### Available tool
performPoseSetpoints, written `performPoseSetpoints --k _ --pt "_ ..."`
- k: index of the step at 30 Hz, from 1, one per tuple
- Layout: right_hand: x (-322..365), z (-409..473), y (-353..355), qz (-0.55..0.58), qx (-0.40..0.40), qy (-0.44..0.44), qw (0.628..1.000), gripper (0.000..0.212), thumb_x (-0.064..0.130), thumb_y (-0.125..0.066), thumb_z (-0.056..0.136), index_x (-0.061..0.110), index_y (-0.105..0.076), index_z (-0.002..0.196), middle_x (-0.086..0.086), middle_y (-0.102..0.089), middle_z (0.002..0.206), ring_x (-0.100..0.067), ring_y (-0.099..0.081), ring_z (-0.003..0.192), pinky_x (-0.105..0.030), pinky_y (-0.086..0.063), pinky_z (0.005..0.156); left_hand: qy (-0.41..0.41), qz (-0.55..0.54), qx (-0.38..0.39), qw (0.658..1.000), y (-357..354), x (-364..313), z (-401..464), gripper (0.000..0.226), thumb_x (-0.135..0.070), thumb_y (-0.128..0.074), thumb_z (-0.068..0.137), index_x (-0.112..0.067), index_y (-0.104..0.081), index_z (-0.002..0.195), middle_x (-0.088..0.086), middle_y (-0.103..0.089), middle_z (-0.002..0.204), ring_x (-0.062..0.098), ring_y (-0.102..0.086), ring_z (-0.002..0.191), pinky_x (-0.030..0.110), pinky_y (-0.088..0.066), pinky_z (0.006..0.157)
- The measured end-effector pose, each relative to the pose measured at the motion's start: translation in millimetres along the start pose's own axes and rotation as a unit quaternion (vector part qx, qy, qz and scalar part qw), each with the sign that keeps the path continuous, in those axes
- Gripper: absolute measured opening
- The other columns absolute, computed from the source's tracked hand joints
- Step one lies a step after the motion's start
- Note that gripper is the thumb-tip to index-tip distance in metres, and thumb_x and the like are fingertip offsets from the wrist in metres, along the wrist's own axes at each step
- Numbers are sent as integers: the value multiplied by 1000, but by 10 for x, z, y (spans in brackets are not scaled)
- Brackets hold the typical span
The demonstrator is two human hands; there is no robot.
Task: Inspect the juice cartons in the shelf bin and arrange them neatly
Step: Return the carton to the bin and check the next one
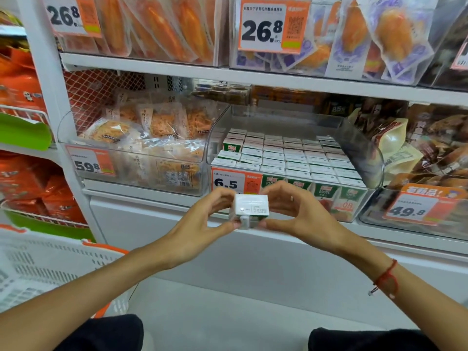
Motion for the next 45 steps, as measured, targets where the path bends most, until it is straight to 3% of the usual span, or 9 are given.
performPoseSetpoints --k 4,10,16,21,26,32,37,42,45 --pt "47 -17 6 -15 -15 22 1000 42 14 -78 80 22 -59 116 9 -68 115 -7 -64 110 -28 -51 99 -23 28 -20 999 40 -29 20 40 -25 -67 90 -37 -50 124 -26 -58 126 -4 -50 124 14 -38 106" --pt "185 -34 24 -45 -50 38 997 64 29 -68 87 47 -36 139 35 -55 121 7 -57 113 -12 -49 93 29 -90 -37 995 119 21 57 43 -33 -67 86 -37 -53 126 -22 -65 122 1 -62 114 17 -52 88" --pt "230 -28 -170 -96 42 29 994 87 35 -75 79 59 -18 140 37 -36 137 13 -44 123 -8 -42 97 94 -245 -41 964 112 136 37 53 -31 -69 80 -37 -52 130 -3 -71 117 17 -71 103 24 -58 79" --pt "147 -23 -162 -20 59 -17 998 89 22 -83 73 46 -34 142 13 -56 133 0 -61 110 -24 -55 90 138 -291 1 947 20 212 2 50 -31 -65 87 -49 -48 129 2 -72 116 21 -70 106 29 -59 81" --pt "45 -22 -139 56 26 -66 996 64 27 -81 69 29 -61 129 11 -68 118 -5 -71 93 -14 -54 75 199 -334 -14 921 -11 313 -5 45 -30 -67 84 -38 -58 127 5 -74 112 22 -72 99 28 -59 75" --pt "-126 -35 -95 166 -32 -156 973 50 53 -77 59 25 -78 101 9 -76 98 -16 -74 85 -24 -59 69 307 -458 26 834 -166 353 -97 54 -33 -76 74 -20 -64 126 17 -70 117 21 -72 101 31 -60 75" --pt "-284 -93 -165 189 -28 -232 954 48 59 -77 58 23 -81 90 -2 -76 91 -21 -75 81 -24 -58 62 374 -459 33 805 -232 419 -203 63 -36 -80 66 -15 -65 123 13 -72 114 15 -74 89 32 -62 72" --pt "-289 -112 -219 205 -4 -246 947 34 55 -74 67 29 -80 90 -6 -76 92 -22 -74 85 -24 -59 66 353 -450 12 820 -181 364 -158 68 -31 -81 64 -21 -61 128 14 -72 112 17 -74 88 34 -60 81" --pt "-239 -103 -311 256 43 -236 936 33 45 -69 80 29 -74 109 -5 -74 107 -22 -72 98 -29 -59 82 262 -359 -9 896 -71 275 -63 71 -31 -81 67 -36 -53 132 7 -74 110 17 -73 94 29 -59 85"
Point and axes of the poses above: each hand's wrist, its own z-axis towards the middle knuckle, its own y-axis out of the back of the hand, x = y × z, the point moved 10 cm from there along z, towards the middle knuckle
